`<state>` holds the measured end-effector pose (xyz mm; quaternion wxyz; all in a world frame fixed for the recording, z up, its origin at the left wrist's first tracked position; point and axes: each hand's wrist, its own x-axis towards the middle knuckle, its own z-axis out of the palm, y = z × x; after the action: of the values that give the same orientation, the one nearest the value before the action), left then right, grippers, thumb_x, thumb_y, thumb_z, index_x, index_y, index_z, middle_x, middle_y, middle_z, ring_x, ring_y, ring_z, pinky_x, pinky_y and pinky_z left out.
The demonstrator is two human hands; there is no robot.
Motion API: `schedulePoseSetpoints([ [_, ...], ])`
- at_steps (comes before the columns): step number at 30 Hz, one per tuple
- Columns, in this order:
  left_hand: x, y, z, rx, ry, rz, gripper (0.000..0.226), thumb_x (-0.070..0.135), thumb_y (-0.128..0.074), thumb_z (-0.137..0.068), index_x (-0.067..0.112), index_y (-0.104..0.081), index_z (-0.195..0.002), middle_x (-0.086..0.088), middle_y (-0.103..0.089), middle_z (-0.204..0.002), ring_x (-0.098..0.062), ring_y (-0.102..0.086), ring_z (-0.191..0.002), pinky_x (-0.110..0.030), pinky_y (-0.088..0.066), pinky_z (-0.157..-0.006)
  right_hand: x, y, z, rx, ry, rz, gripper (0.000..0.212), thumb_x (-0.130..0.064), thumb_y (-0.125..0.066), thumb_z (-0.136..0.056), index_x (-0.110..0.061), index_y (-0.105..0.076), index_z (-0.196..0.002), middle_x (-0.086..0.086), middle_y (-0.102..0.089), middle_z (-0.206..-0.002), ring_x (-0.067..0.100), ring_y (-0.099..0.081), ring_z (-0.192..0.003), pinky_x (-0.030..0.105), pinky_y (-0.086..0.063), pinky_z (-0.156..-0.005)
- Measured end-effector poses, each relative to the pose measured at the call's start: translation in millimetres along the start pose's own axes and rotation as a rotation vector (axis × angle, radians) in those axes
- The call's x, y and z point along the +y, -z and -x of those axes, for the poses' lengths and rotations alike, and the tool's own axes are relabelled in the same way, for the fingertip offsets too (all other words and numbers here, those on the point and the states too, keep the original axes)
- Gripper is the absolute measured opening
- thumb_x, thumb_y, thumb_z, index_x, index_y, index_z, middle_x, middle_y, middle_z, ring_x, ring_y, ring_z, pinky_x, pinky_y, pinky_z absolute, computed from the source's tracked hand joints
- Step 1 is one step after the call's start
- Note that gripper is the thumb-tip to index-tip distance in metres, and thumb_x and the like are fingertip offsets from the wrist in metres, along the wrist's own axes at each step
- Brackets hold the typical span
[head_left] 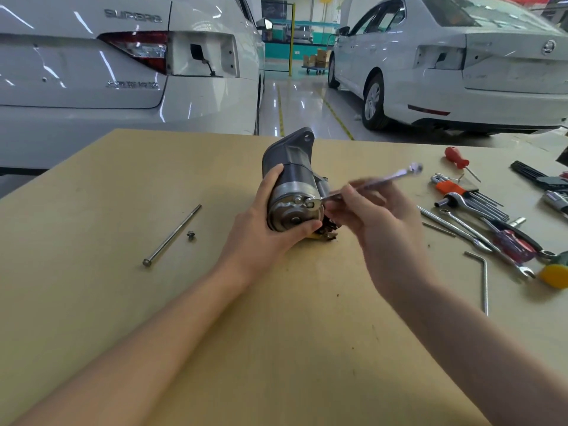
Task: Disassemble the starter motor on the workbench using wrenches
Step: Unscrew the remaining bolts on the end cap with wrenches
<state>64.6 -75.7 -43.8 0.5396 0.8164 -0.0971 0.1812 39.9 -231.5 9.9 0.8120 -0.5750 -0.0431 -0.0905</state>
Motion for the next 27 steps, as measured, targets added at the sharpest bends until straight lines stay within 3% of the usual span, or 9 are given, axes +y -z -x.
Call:
schedulePoseSetpoints([
  [2, -0.6, -0.7, 0.2, 0.009, 0.003, -0.003, 0.091, 0.042, -0.084, -0.067, 0.051, -0.031, -0.141, 0.033, -0.061, -0.1, 0.018, -0.059, -0.091, 0.003, -0.038, -0.074, -13.2, -9.1, -7.0, -0.078, 0.267, 0.411, 0.011, 0.0, -0.061, -0.088, -0.011, -0.063, -0.088, 0.004, -0.067, -0.073, 0.011, -0.065, -0.066, 0.028, -0.056, -0.068],
  [6, -1.1, 1.2, -0.5, -0.004, 0.006, -0.043, 0.083, 0.046, -0.079, -0.064, 0.041, -0.039, -0.136, 0.036, -0.06, -0.087, 0.022, -0.056, -0.084, 0.004, -0.036, -0.07, -32.3, -41.6, -21.7, -0.442, 0.616, 1.095, 0.019, -0.005, -0.061, -0.086, -0.012, -0.072, -0.099, -0.003, -0.065, -0.079, 0.011, -0.056, -0.072, 0.021, -0.043, -0.067],
  [10, -5.4, 1.7, -1.2, -0.021, 0.074, -0.108, 0.041, 0.04, -0.082, -0.069, 0.041, -0.049, -0.094, 0.025, -0.058, -0.077, 0.02, -0.055, -0.073, 0.001, -0.039, -0.062, -36.0, -57.9, -24.5, -0.731, 0.661, 1.449, 0.031, -0.004, -0.055, -0.087, -0.018, -0.073, -0.107, -0.005, -0.057, -0.083, 0.01, -0.045, -0.077, 0.014, -0.036, -0.066],
  [12, -5.7, 1.1, -1.6, -0.003, 0.07, -0.108, 0.037, 0.042, -0.082, -0.068, 0.039, -0.052, -0.088, 0.024, -0.06, -0.076, 0.012, -0.058, -0.076, -0.001, -0.04, -0.062, -40.5, -57.5, -22.5, -0.774, 0.626, 1.346, 0.027, -0.005, -0.058, -0.088, -0.017, -0.073, -0.106, -0.006, -0.06, -0.087, 0.01, -0.052, -0.079, 0.012, -0.038, -0.069],
  [14, -3.8, 1.1, -1.8, 0.004, 0.042, -0.084, 0.055, 0.047, -0.082, -0.066, 0.037, -0.054, -0.112, 0.028, -0.064, -0.083, 0.011, -0.06, -0.083, 0.0, -0.04, -0.069, -46.7, -52.9, -18.4, -0.708, 0.529, 0.975, 0.018, -0.003, -0.063, -0.087, -0.012, -0.072, -0.098, -0.003, -0.066, -0.085, 0.011, -0.061, -0.078, 0.02, -0.049, -0.073],
  [17, -1.8, 0.8, -0.8, 0.002, 0.007, -0.03, 0.091, 0.044, -0.085, -0.065, 0.045, -0.035, -0.141, 0.037, -0.06, -0.094, 0.02, -0.058, -0.09, 0.002, -0.038, -0.081, -45.1, -32.0, -12.7, -0.421, 0.32, 0.328, 0.01, 0.003, -0.061, -0.087, -0.004, -0.066, -0.093, -0.002, -0.067, -0.076, 0.01, -0.063, -0.07, 0.025, -0.055, -0.071],
  [22, -1.9, 0.3, -2.4, 0.0, 0.003, -0.013, 0.095, 0.042, -0.085, -0.066, 0.047, -0.03, -0.144, 0.033, -0.059, -0.099, 0.019, -0.058, -0.09, 0.003, -0.038, -0.075, -9.3, 4.6, 3.6, -0.08, -0.257, -0.296, 0.014, 0.0, -0.051, -0.092, -0.005, -0.057, -0.081, 0.009, -0.066, -0.07, 0.017, -0.068, -0.065, 0.023, -0.056, -0.065],
  [24, -0.9, 0.8, -2.7, 0.003, -0.008, -0.032, 0.096, 0.044, -0.084, -0.065, 0.044, -0.03, -0.144, 0.032, -0.057, -0.099, 0.021, -0.056, -0.089, 0.003, -0.038, -0.075, -1.7, 8.4, 5.3, -0.023, -0.398, -0.462, 0.016, 0.002, -0.047, -0.092, -0.005, -0.054, -0.08, 0.009, -0.065, -0.067, 0.016, -0.067, -0.061, 0.02, -0.056, -0.06],
  [27, 1.8, 0.2, -2.3, 0.003, -0.013, -0.038, 0.096, 0.045, -0.084, -0.065, 0.043, -0.03, -0.145, 0.026, -0.058, -0.101, 0.022, -0.056, -0.089, 0.003, -0.038, -0.076, 4.7, 6.9, 6.1, 0.027, -0.414, -0.521, 0.013, 0.003, -0.048, -0.091, -0.004, -0.054, -0.083, 0.01, -0.067, -0.067, 0.017, -0.069, -0.061, 0.021, -0.057, -0.06],
])
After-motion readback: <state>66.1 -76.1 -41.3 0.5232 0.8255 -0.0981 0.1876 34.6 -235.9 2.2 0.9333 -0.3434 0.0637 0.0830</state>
